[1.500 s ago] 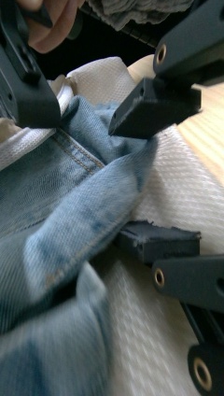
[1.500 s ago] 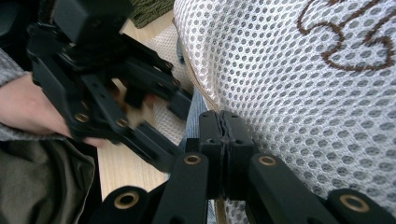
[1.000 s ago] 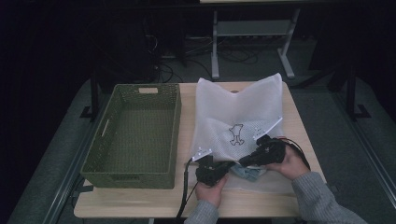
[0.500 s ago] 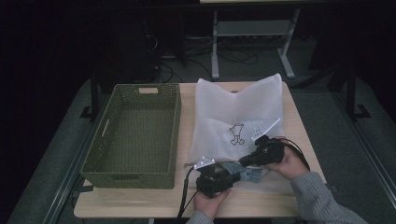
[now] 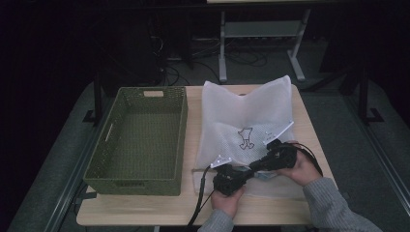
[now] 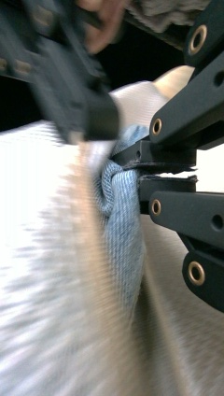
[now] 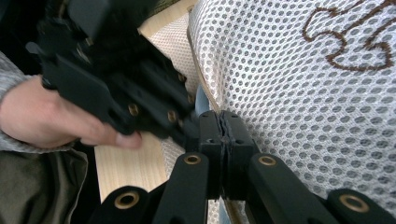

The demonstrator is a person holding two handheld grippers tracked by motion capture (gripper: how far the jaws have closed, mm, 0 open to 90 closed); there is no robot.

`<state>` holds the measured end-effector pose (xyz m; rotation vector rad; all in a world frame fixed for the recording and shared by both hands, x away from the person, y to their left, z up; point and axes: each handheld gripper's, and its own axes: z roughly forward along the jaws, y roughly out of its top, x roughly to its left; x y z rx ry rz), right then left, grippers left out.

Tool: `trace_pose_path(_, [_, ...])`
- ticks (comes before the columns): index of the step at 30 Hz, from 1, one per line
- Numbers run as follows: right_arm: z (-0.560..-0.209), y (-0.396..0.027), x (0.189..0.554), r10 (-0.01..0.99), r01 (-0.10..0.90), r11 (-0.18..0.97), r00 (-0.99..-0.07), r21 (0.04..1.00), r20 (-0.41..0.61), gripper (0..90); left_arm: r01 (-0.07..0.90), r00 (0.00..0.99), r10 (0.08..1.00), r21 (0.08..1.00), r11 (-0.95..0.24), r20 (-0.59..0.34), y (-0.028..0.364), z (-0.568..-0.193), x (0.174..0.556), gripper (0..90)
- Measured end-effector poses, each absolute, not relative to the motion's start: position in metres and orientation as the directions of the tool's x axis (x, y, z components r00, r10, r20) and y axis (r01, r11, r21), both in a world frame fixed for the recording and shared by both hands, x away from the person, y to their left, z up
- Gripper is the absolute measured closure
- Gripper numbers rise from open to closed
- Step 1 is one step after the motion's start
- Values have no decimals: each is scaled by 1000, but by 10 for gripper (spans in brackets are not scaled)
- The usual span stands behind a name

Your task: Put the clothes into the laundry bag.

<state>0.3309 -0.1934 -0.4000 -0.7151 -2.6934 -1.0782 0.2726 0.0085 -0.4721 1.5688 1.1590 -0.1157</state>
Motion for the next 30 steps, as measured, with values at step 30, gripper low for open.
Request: trace_pose_path(30, [-394, -192, 326, 330, 469, 609, -883, 640, 333, 882, 683, 438, 671, 707, 184, -598, 16, -473, 292, 852])
